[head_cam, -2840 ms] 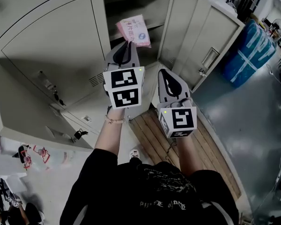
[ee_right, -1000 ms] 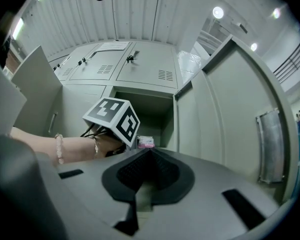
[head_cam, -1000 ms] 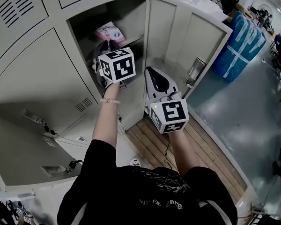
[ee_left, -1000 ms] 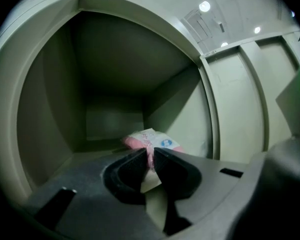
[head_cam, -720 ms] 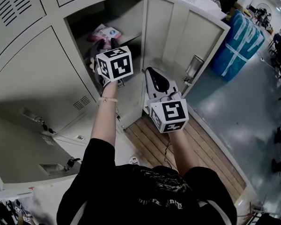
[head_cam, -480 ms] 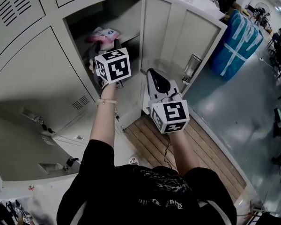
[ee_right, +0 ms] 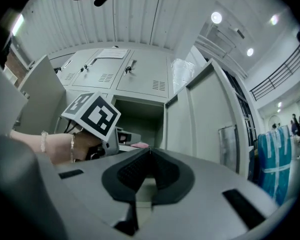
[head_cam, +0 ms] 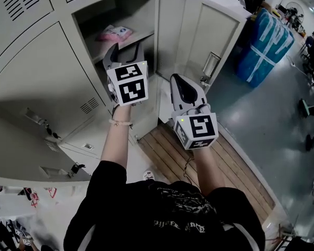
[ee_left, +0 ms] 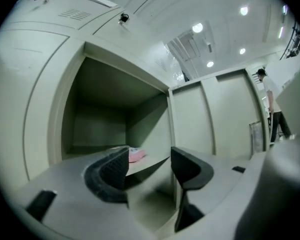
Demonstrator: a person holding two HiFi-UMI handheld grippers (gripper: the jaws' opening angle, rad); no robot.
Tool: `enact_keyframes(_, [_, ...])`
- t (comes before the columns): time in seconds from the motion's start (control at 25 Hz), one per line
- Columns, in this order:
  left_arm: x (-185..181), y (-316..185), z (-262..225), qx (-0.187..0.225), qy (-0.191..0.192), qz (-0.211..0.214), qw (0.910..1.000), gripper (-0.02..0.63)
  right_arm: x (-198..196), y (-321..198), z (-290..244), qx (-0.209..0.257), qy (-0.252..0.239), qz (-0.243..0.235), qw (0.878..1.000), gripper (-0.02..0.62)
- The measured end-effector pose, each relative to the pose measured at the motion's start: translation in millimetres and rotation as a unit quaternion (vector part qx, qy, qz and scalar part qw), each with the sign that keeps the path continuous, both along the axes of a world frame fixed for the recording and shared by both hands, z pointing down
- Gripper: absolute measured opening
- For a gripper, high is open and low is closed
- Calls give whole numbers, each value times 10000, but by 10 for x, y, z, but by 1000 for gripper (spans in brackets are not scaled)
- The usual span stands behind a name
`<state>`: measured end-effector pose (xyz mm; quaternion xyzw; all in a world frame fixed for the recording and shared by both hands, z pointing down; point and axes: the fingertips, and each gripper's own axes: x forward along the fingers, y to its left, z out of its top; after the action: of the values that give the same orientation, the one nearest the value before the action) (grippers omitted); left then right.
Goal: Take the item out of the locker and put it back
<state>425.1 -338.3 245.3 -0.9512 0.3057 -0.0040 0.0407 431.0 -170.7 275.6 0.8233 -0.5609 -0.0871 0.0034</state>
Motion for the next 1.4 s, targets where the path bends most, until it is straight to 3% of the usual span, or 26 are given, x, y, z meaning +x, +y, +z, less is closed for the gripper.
enact_keyframes(0.64, [-713, 1541, 201, 88, 179, 670, 9976, 255, -418, 1082, 19, 141, -38, 46, 9999, 5])
enact_keyframes(1.4, [-1869, 2624, 976, -36, 86, 727, 9973, 210, -1084, 2109, 661, -56, -506, -25, 9987, 5])
